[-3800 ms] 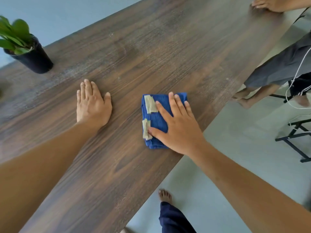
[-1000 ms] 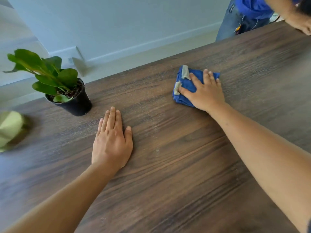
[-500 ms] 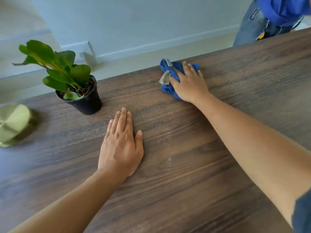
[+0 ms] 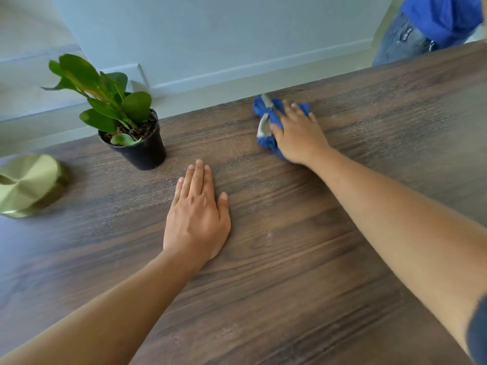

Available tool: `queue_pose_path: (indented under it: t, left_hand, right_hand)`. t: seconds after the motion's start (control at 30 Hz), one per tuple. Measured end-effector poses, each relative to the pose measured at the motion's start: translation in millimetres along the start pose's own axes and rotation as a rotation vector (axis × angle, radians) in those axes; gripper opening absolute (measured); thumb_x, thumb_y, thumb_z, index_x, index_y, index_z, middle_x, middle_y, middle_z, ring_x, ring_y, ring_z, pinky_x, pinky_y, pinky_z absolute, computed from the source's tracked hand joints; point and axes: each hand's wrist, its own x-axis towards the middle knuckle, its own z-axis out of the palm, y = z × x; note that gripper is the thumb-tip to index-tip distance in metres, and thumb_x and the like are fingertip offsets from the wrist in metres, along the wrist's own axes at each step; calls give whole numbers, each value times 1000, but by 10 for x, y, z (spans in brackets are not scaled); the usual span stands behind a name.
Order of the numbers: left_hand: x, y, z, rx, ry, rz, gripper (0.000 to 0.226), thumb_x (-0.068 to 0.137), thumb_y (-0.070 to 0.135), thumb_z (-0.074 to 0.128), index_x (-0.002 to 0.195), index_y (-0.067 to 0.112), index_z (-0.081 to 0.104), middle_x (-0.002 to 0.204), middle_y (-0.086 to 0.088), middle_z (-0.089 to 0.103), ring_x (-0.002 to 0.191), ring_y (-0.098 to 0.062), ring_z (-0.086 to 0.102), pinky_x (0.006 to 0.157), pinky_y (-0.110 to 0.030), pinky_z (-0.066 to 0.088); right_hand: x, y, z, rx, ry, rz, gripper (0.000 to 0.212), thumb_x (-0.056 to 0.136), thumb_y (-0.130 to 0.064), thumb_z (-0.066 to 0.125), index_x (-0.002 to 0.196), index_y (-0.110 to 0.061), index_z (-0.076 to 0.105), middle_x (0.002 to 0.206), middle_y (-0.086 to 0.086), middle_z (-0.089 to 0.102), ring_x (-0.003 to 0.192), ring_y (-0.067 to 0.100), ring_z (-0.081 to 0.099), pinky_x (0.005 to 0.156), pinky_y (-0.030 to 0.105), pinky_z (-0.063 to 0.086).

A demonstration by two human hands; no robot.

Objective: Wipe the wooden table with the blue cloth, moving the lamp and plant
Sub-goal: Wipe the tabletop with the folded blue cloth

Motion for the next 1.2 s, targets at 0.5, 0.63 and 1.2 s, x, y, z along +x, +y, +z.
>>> queue_pose_path:
  t: [0.5, 0.63, 1.2]
  left_hand:
    - [1, -33, 28, -23, 2, -13, 64, 105, 38, 22, 159, 11, 4, 167, -2, -5, 153, -12, -9, 120, -26, -11]
    - [18, -19, 51, -9, 5, -12, 64, 104, 38, 24, 159, 9, 6, 167, -4, -2, 153, -14, -6, 121, -27, -9]
    - [-704, -928, -297, 4, -81, 121, 61, 106, 43, 22, 160, 19, 7, 167, 5, -2, 152, -6, -6, 122, -25, -7]
  right_hand:
    - [343, -103, 12, 35, -12, 135, 56, 106, -40, 21, 160, -23, 12, 168, 6, 5, 154, 24, 1, 123, 51, 1]
    - [350, -324, 58, 5, -48, 118, 70, 99, -64, 19, 160, -30, 11, 168, 8, 3, 154, 27, 0, 122, 53, 0]
    - [-767, -639, 84, -16, -62, 401, 81, 92, -77, 14, 160, -32, 9, 167, 15, -5, 153, 33, -5, 121, 57, -3]
